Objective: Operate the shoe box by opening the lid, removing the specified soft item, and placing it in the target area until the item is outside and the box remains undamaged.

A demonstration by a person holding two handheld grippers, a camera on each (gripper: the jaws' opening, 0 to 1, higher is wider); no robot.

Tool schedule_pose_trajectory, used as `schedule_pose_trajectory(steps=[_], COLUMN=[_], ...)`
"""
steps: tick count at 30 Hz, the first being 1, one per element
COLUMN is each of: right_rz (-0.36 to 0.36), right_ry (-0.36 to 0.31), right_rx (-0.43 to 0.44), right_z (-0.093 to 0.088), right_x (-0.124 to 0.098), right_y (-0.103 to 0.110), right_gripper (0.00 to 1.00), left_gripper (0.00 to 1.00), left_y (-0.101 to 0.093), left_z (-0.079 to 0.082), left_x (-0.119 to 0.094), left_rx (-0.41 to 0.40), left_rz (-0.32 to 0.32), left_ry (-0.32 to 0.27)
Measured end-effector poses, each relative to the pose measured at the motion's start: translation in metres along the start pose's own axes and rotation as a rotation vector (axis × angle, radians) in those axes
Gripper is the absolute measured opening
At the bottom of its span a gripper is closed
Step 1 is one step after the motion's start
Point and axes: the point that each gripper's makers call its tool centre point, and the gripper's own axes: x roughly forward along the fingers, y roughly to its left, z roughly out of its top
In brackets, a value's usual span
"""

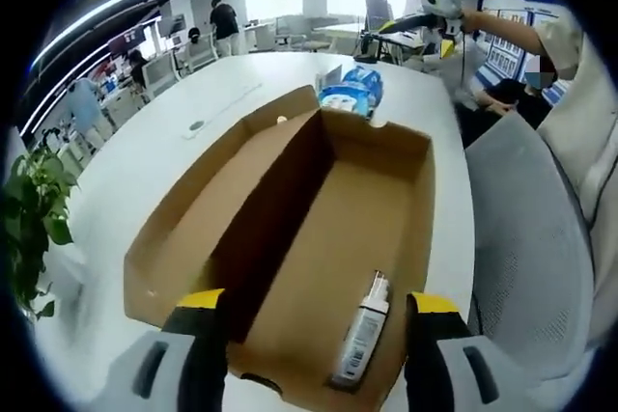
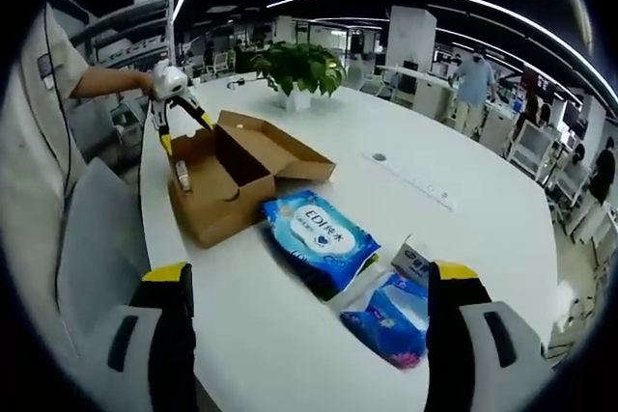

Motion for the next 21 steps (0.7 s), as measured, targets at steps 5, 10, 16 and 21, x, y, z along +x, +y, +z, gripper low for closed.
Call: schedule_pose_trajectory(steps=[5, 10, 16, 21], right_rz=[0.004, 0.013, 0.014, 0.012], right_ry=[-0.019, -0.040, -0.049, -0.053], right_rx=[-0.011, -0.019, -0.021, -0.010], right_z=[0.005, 0.012, 0.013, 0.009], right_x=[-0.001, -0.002, -0.005, -0.007], right_y=[0.013, 0.024, 0.036, 0.041], right_gripper=[0.96, 0.96, 0.96, 0.96], left_gripper=[0.74, 0.73, 0.70, 0.69], left_y=[-0.001, -0.003, -0.002, -0.005], left_z=[-0.003, -0.006, -0.007, -0.007], left_x=[0.005, 0.011, 0.021, 0.029], left_rx=[0.034, 0.071, 0.124, 0.168], left_rz=[-0.028, -0.059, -0.096, -0.140], left_ry=[0.038, 0.074, 0.120, 0.159])
